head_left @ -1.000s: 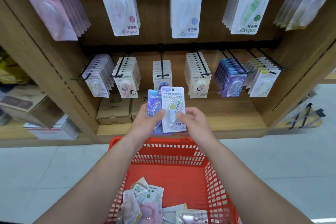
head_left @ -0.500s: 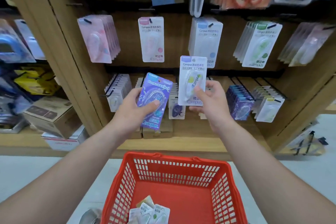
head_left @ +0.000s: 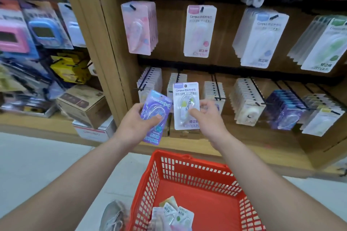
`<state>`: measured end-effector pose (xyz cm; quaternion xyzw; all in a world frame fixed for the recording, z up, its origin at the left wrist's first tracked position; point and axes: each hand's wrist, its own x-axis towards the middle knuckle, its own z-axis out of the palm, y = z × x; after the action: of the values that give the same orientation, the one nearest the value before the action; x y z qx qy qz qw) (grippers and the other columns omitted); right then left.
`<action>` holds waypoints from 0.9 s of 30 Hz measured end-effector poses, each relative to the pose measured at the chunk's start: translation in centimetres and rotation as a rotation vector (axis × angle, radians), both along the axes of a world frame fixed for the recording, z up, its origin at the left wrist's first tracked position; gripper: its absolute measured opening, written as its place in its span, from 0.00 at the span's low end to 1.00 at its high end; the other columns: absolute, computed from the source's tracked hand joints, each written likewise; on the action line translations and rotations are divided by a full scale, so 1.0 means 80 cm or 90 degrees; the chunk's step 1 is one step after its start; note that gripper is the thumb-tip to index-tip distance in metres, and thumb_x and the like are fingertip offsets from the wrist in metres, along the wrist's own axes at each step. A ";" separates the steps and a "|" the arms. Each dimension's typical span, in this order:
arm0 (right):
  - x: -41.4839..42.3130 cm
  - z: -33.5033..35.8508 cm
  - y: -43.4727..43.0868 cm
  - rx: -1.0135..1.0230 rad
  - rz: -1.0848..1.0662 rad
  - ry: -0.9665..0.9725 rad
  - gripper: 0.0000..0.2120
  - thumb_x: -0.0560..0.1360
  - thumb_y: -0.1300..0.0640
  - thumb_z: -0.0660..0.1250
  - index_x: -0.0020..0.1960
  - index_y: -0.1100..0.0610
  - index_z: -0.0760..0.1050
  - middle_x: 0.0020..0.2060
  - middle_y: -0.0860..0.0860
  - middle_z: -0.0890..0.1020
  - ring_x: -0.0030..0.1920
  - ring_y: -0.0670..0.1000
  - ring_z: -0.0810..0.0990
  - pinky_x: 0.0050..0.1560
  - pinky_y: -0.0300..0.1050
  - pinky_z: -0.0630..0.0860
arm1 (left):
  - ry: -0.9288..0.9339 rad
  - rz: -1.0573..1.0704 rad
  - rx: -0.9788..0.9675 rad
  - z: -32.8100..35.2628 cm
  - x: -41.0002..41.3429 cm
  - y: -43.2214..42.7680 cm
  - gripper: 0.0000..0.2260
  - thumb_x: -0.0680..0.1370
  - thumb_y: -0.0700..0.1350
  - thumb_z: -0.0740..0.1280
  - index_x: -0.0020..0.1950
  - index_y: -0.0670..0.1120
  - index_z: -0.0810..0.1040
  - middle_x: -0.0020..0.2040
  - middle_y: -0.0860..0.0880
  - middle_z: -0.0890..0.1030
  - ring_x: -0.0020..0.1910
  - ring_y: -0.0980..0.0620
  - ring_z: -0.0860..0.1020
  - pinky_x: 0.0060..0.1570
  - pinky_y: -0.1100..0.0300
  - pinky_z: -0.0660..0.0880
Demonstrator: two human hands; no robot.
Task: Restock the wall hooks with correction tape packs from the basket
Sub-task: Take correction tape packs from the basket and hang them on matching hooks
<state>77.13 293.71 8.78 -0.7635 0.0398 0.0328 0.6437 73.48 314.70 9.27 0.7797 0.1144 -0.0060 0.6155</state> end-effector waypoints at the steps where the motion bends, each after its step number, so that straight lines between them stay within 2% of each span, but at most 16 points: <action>1: 0.002 -0.013 0.011 -0.006 0.006 0.016 0.09 0.80 0.58 0.68 0.58 0.52 0.72 0.50 0.49 0.86 0.49 0.48 0.86 0.43 0.43 0.81 | 0.012 0.020 0.002 -0.007 -0.003 0.011 0.20 0.76 0.49 0.77 0.64 0.49 0.74 0.54 0.50 0.85 0.47 0.51 0.85 0.43 0.54 0.80; 5: 0.018 -0.054 0.056 -0.026 0.033 0.063 0.08 0.79 0.61 0.68 0.55 0.53 0.70 0.50 0.51 0.85 0.50 0.54 0.85 0.50 0.55 0.81 | 0.058 0.088 -0.014 -0.029 -0.009 0.054 0.17 0.76 0.46 0.76 0.62 0.47 0.76 0.51 0.48 0.86 0.41 0.52 0.85 0.38 0.57 0.79; 7: 0.029 -0.068 0.076 -0.025 0.047 0.081 0.08 0.79 0.61 0.68 0.54 0.53 0.70 0.50 0.50 0.84 0.50 0.54 0.85 0.51 0.57 0.81 | 0.071 0.110 -0.015 -0.039 -0.010 0.069 0.15 0.76 0.45 0.76 0.60 0.47 0.77 0.50 0.46 0.86 0.41 0.50 0.85 0.39 0.56 0.80; 10: 0.046 -0.088 0.100 -0.016 0.061 0.097 0.08 0.80 0.60 0.68 0.56 0.54 0.71 0.51 0.49 0.83 0.50 0.51 0.84 0.49 0.54 0.82 | 0.087 0.123 -0.013 -0.049 -0.008 0.085 0.13 0.76 0.43 0.75 0.59 0.46 0.78 0.52 0.43 0.85 0.46 0.44 0.85 0.44 0.52 0.81; 13: 0.062 -0.106 0.118 -0.022 0.063 0.101 0.08 0.79 0.59 0.68 0.53 0.49 0.71 0.54 0.51 0.83 0.53 0.53 0.84 0.54 0.55 0.81 | 0.093 0.132 -0.013 -0.055 -0.001 0.091 0.13 0.77 0.44 0.75 0.59 0.46 0.78 0.53 0.44 0.84 0.49 0.43 0.84 0.43 0.53 0.80; 18: 0.090 -0.116 0.147 -0.011 0.072 0.087 0.09 0.79 0.59 0.67 0.53 0.47 0.70 0.55 0.51 0.83 0.54 0.53 0.83 0.51 0.52 0.79 | 0.108 0.152 -0.025 -0.063 0.002 0.098 0.09 0.78 0.42 0.74 0.54 0.49 0.77 0.48 0.49 0.83 0.41 0.51 0.82 0.30 0.63 0.75; 20: 0.105 -0.115 0.158 0.003 0.070 0.068 0.10 0.79 0.61 0.66 0.53 0.47 0.69 0.55 0.52 0.84 0.53 0.53 0.84 0.50 0.51 0.81 | 0.106 0.150 -0.028 -0.067 0.000 0.104 0.09 0.78 0.42 0.74 0.55 0.49 0.78 0.46 0.51 0.84 0.39 0.54 0.83 0.28 0.66 0.74; 23: 0.116 -0.118 0.167 0.023 0.072 0.063 0.10 0.80 0.62 0.66 0.55 0.49 0.69 0.52 0.49 0.84 0.50 0.49 0.85 0.40 0.43 0.78 | 0.097 0.150 -0.026 -0.074 0.001 0.113 0.06 0.78 0.41 0.73 0.49 0.51 0.79 0.40 0.54 0.84 0.35 0.57 0.83 0.29 0.66 0.75; 25: 0.116 -0.125 0.167 0.037 0.075 0.070 0.10 0.80 0.62 0.66 0.58 0.51 0.70 0.50 0.48 0.85 0.49 0.47 0.85 0.40 0.42 0.79 | 0.098 0.157 -0.028 -0.075 0.003 0.115 0.07 0.78 0.42 0.74 0.52 0.51 0.79 0.45 0.52 0.85 0.38 0.55 0.84 0.31 0.65 0.76; 27: 0.113 -0.134 0.167 0.053 0.076 0.069 0.11 0.80 0.63 0.67 0.58 0.52 0.70 0.50 0.47 0.86 0.49 0.47 0.86 0.47 0.47 0.83 | 0.103 0.169 -0.039 -0.074 0.006 0.117 0.14 0.77 0.44 0.75 0.60 0.49 0.78 0.51 0.49 0.84 0.44 0.52 0.85 0.34 0.62 0.77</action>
<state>86.18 307.05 -1.95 -0.7340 0.0275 0.1141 0.6689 73.98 324.09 3.33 0.7357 0.2655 0.0089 0.6231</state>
